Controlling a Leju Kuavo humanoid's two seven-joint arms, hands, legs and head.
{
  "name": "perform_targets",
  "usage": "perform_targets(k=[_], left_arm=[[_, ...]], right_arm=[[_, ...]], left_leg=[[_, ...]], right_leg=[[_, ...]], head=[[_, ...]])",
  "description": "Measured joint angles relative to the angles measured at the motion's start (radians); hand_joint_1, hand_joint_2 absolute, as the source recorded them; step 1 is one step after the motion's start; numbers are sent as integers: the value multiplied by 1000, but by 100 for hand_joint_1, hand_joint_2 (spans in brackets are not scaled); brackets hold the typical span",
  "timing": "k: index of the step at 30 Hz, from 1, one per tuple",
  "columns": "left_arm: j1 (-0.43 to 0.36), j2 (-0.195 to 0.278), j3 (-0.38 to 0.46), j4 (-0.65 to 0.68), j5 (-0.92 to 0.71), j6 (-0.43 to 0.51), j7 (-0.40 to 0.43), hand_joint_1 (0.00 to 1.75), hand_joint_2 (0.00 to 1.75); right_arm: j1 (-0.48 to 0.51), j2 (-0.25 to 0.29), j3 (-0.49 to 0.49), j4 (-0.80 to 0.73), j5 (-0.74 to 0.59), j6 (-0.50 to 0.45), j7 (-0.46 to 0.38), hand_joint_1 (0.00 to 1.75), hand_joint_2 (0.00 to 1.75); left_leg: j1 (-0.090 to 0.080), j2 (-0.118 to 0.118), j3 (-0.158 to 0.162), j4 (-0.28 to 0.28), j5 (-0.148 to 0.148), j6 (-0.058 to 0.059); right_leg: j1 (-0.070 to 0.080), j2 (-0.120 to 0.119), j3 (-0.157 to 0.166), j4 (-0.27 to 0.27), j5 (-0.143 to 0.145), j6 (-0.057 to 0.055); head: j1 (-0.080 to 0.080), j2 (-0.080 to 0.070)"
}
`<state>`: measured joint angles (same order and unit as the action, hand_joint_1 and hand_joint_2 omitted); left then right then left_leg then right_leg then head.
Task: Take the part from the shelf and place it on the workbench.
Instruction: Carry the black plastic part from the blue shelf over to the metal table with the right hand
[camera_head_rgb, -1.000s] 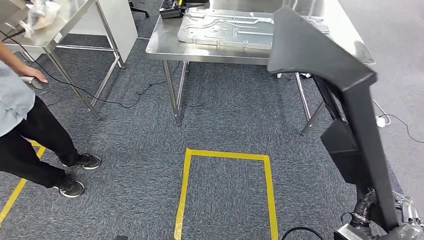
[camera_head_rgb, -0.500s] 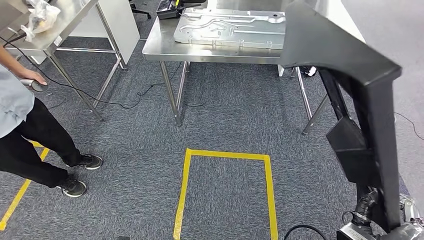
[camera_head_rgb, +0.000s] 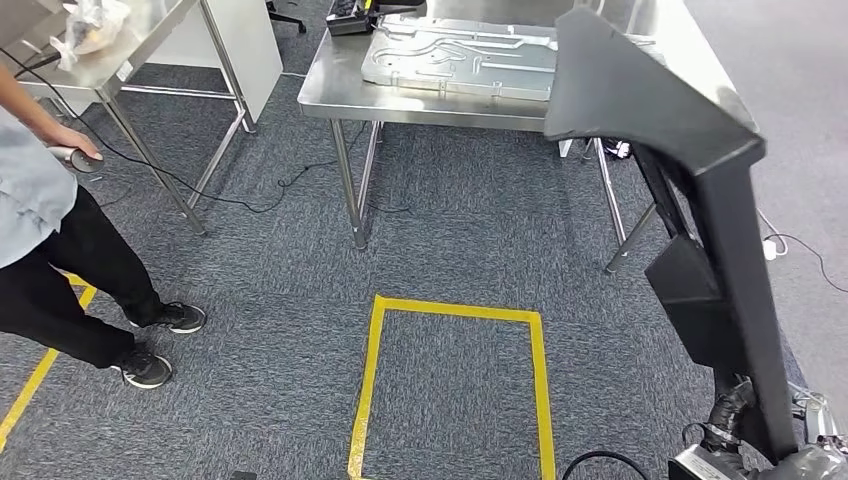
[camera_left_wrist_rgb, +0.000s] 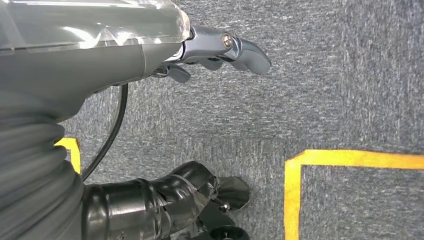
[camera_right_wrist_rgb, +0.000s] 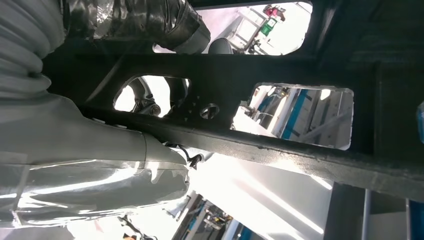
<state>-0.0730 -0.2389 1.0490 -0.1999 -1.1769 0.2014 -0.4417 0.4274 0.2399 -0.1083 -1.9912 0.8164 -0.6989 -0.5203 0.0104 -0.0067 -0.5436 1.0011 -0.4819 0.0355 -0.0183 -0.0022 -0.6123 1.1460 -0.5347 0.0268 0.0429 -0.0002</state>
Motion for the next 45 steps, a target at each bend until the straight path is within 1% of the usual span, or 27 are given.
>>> perform_targets(k=[2,5,7,10,11,12,13,14,15,17,19,22,24,26,27,28,30,32,33,36,38,39,41,42,43,44,45], left_arm=[[-1,0,0,0,0,0,0,0,175],[-1,0,0,0,0,-1,0,0,175],[-1,0,0,0,0,-5,-3,0,175],[-1,0,0,0,0,-10,-7,0,175],[1,0,0,0,0,-10,-8,0,175],[2,0,0,0,0,-10,-8,0,175],[4,0,0,0,0,-10,-9,0,175],[4,0,0,0,0,-10,-9,0,175],[4,0,0,0,0,-10,-10,0,175],[2,1,0,0,0,-10,-11,0,175],[2,1,0,0,0,-11,-12,0,175],[4,0,0,0,0,-12,-13,0,175],[3,-1,0,0,0,-13,-14,0,175],[2,-1,0,0,0,-13,-14,0,175],[3,-1,0,0,0,-14,-14,0,175],[4,-1,0,0,0,-14,-13,0,175],[5,-2,0,0,0,-16,-14,0,175],[4,-2,0,0,0,-17,-14,0,175],[3,-2,0,0,0,-17,-14,0,175],[2,-2,0,0,0,-18,-14,0,175],[1,-2,0,0,0,-18,-14,0,175],[0,-2,0,0,0,-18,-14,0,175],[0,-2,0,0,0,-18,-14,0,175],[2,-2,0,0,0,-18,-14,0,175],[3,-2,0,0,0,-18,-14,0,175],[5,-2,0,0,0,-18,-14,0,175],[5,-2,0,0,0,-18,-14,0,175]], right_arm=[[-1,0,0,0,0,0,0,175,175],[-1,0,-1,1,-2,0,-1,175,175],[-2,4,-4,0,-15,0,-3,175,175],[-3,13,-12,-1,-44,0,-7,175,175],[-3,14,-15,-1,-51,0,-8,175,175],[-3,14,-18,-1,-55,0,-8,175,175],[-3,14,-21,-1,-58,0,-8,175,175],[-3,14,-23,-1,-60,0,-8,175,175],[-3,14,-25,-1,-60,0,-8,175,175],[-3,14,-26,-2,-60,0,-10,175,175],[-4,14,-27,-2,-60,0,-13,175,175],[-4,14,-29,-4,-60,0,-15,175,175],[-6,14,-31,-5,-60,0,-16,175,175],[-6,14,-34,-6,-60,0,-16,175,175],[-6,14,-36,-6,-60,0,-16,175,175],[-6,14,-37,-5,-60,0,-16,175,175],[-6,14,-39,-5,-60,0,-16,175,175],[-7,14,-40,-5,-60,0,-16,175,175],[-8,14,-40,-5,-60,0,-16,175,175],[-7,15,-41,-6,-60,0,-16,175,175],[-8,15,-41,-8,-60,0,-16,175,175],[-9,15,-41,-8,-60,0,-16,175,175],[-9,16,-41,-8,-60,0,-16,175,175],[-9,16,-41,-8,-60,0,-16,175,175],[-9,16,-41,-8,-60,0,-16,175,175],[-9,16,-41,-8,-60,0,-16,175,175],[-9,16,-41,-8,-60,0,-16,175,175]], left_leg=[[-4,-2,-2,6,-5,-9],[-6,-2,-4,6,-7,-25],[-4,-1,-14,32,-28,-36],[0,1,-95,208,-119,-47],[1,1,-125,269,-141,-49],[1,1,-142,300,-143,-49],[1,1,-139,291,-125,-47],[0,1,-117,240,-90,-43],[-1,1,-83,166,-51,-36],[-7,3,-26,46,-9,-22],[-12,3,-11,16,-10,-16],[-5,4,-2,-1,-3,-4],[-1,5,5,-11,0,7],[-1,5,9,-12,-5,11],[-1,5,12,-12,-8,11],[-1,4,17,-11,-13,9],[1,1,34,-9,-26,3],[-2,-1,44,-4,-42,-8],[-4,-1,45,-2,-47,-14],[-3,0,48,-2,-58,-30],[0,1,37,36,-82,-40],[1,2,12,88,-107,-44],[2,2,-68,228,-160,-49],[2,2,-104,280,-167,-50],[2,2,-123,297,-153,-49],[1,2,-123,272,-117,-46],[1,2,-105,212,-68,-40]], right_leg=[[2,2,49,-107,37,-7],[5,3,50,-121,40,-24],[2,2,53,-128,42,-39],[3,-2,55,-131,41,-52],[4,-2,55,-130,40,-53],[6,-2,56,-129,39,-54],[7,-1,58,-128,38,-54],[8,0,61,-127,35,-53],[10,0,65,-127,33,-52],[13,0,69,-125,27,-45],[14,0,70,-125,24,-35],[13,0,68,-113,12,-19],[12,1,25,-24,-35,-11],[9,2,-51,109,-86,-4],[6,2,-78,149,-91,-1],[4,2,-87,153,-73,2],[-2,1,-46,45,10,4],[-3,2,7,-72,60,0],[-1,2,18,-98,63,-4],[2,5,23,-108,51,-23],[-1,4,33,-114,47,-36],[-2,2,39,-117,44,-43],[0,-1,47,-117,35,-51],[1,-1,53,-117,30,-52],[3,1,60,-117,25,-52],[4,2,70,-117,18,-51],[5,3,81,-117,11,-50]], head=[[0,0],[0,0],[-1,0],[-2,0],[-1,0],[-2,0],[-2,0],[-2,0],[-2,0],[-2,0],[-1,0],[-1,0],[-1,0],[-1,0],[-1,0],[-1,0],[-1,0],[-1,0],[-1,0],[-2,0],[-2,0],[-2,0],[-2,0],[-2,0],[-2,0],[-2,0],[-2,0]])
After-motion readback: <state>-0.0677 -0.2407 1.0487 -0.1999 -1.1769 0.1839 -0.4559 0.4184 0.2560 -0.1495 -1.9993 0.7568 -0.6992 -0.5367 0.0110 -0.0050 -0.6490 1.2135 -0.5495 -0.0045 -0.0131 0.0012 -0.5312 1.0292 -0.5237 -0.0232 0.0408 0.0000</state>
